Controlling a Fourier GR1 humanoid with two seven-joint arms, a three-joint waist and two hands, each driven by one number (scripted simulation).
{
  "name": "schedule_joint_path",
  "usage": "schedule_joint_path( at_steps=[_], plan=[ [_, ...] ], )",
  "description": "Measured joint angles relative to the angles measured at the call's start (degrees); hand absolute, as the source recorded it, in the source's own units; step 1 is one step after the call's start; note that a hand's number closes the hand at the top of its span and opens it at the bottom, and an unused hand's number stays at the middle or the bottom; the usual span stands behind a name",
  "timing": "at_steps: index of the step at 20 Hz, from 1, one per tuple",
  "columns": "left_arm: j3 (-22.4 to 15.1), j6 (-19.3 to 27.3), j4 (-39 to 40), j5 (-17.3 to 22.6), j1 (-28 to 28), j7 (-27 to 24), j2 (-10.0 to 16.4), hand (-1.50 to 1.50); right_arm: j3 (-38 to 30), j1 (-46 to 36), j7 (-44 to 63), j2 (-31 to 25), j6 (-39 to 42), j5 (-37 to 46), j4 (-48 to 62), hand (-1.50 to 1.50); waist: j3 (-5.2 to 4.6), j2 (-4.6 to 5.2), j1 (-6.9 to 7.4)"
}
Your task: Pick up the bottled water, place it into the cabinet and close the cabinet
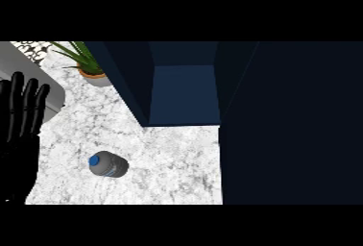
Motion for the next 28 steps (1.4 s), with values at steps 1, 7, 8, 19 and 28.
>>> schedule_joint_path(
  at_steps=[1,7,8,19,28],
  plan=[
    [0.3,-1.3,0.1,1.6,-0.1,-0.3,0.4,-1.50,0.1,1.1,0.2,0.0,0.2,-0.1,-1.1,-1.50,0.05,0.05,0.26],
    [-2.6,-17.2,2.3,15.9,-0.3,-1.6,5.8,-1.50,2.2,4.9,2.5,1.2,1.2,-2.3,-3.3,-1.50,0.07,0.21,0.09],
    [-3.7,-19.5,3.3,18.0,0.6,-0.6,6.6,-1.50,2.9,6.1,3.8,1.3,1.8,-3.2,-3.1,-1.50,0.08,0.30,0.04],
    [3.2,-37.1,2.4,41.5,11.7,6.3,19.7,-1.50,10.2,24.2,14.2,2.1,3.6,-6.6,-18.4,-1.50,0.20,0.03,1.16],
    [8.9,-42.6,4.1,42.7,15.2,7.3,20.2,-1.50,11.8,32.9,11.8,1.7,6.2,-6.2,-21.0,-1.50,0.23,0.10,1.17]
  ],
)
